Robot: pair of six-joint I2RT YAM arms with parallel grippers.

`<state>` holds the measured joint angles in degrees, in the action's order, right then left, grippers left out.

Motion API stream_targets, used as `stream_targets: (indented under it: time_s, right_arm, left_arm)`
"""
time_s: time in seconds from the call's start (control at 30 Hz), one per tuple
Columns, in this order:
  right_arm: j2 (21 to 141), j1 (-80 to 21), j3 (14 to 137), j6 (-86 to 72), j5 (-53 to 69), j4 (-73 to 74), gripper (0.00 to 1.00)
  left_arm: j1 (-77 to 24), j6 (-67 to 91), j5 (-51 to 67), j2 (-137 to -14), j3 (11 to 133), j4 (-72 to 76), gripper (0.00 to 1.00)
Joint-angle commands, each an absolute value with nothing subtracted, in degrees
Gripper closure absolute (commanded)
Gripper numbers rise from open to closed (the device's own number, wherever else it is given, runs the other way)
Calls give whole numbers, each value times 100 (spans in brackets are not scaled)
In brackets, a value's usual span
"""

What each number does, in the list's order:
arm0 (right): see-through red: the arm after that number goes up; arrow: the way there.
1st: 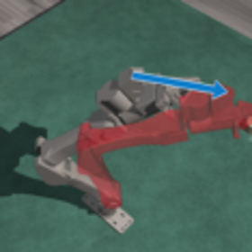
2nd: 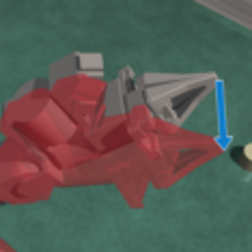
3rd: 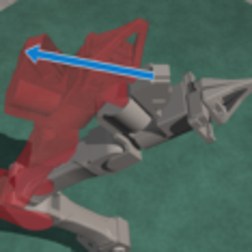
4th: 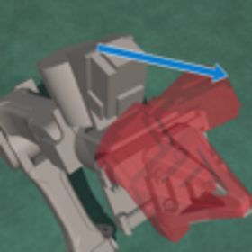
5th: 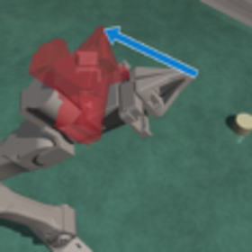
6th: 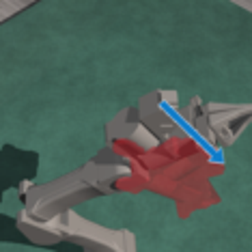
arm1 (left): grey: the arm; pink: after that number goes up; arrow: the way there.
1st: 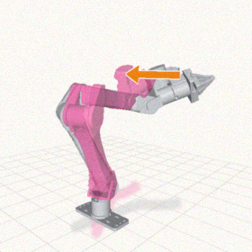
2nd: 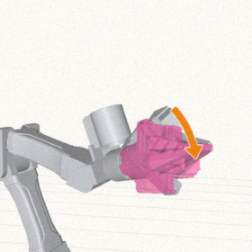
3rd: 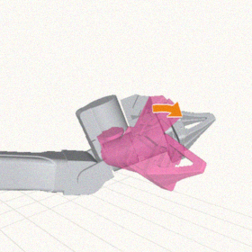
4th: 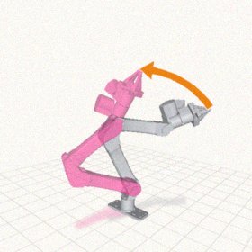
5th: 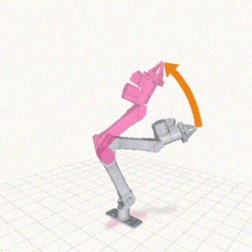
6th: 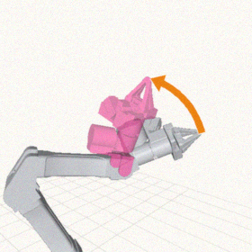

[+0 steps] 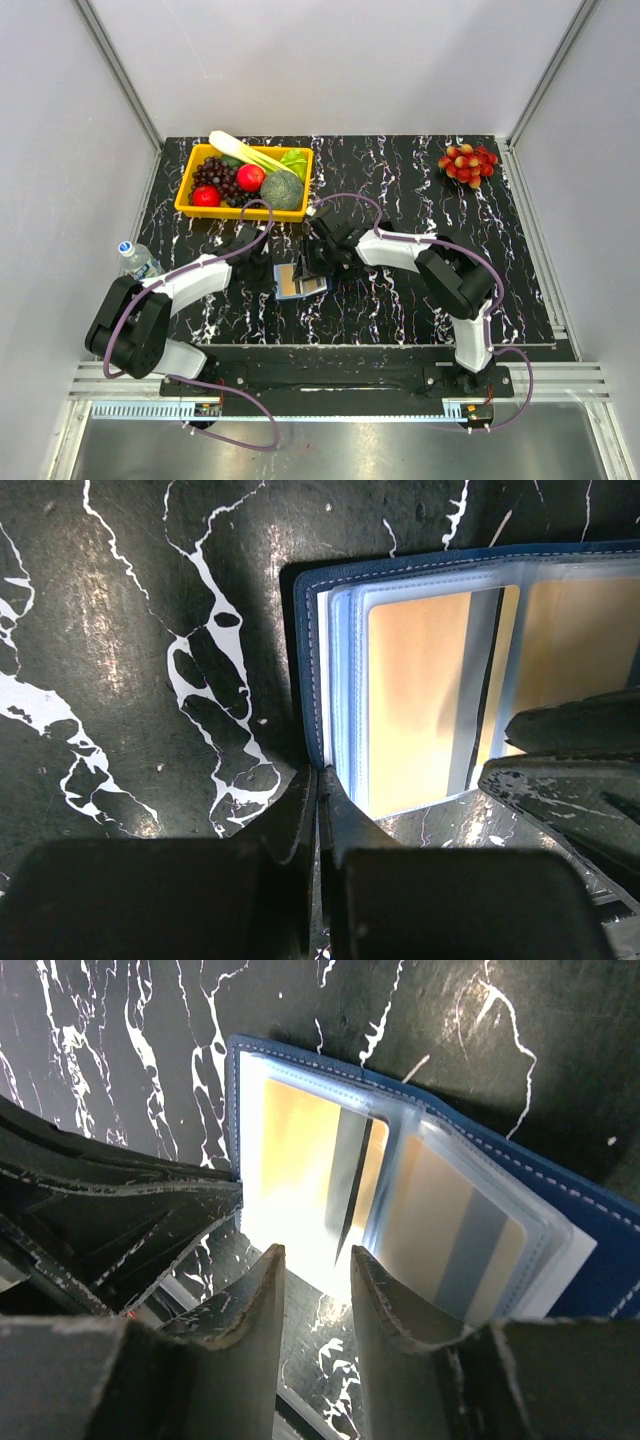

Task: Put the credit cards into the card holder
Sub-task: Insert the credit card into the card holder.

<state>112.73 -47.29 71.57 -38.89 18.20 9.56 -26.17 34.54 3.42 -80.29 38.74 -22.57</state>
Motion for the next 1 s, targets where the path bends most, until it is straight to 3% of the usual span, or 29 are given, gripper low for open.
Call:
stream_targets:
  time_s: [0.0,0.23,0.7,0.97]
  right_arm:
    - [11469,-4711,7418,-3946,1934,791,62]
    - [11452,-4746,7445,-3841,1389,1160,62]
    - [11628,-4799,7462,-3832,2295,563,65]
    - [10592,-4580,7155,-3674,1784,378,62]
  left_arm:
    - [-2610,3463,413,-7849,3902,-2039,100]
    - [-2610,3454,431,-7822,3911,-2039,100]
    - [-2610,3463,457,-7805,3929,-2030,100]
    - [-2610,3428,316,-7559,3955,-2118,100]
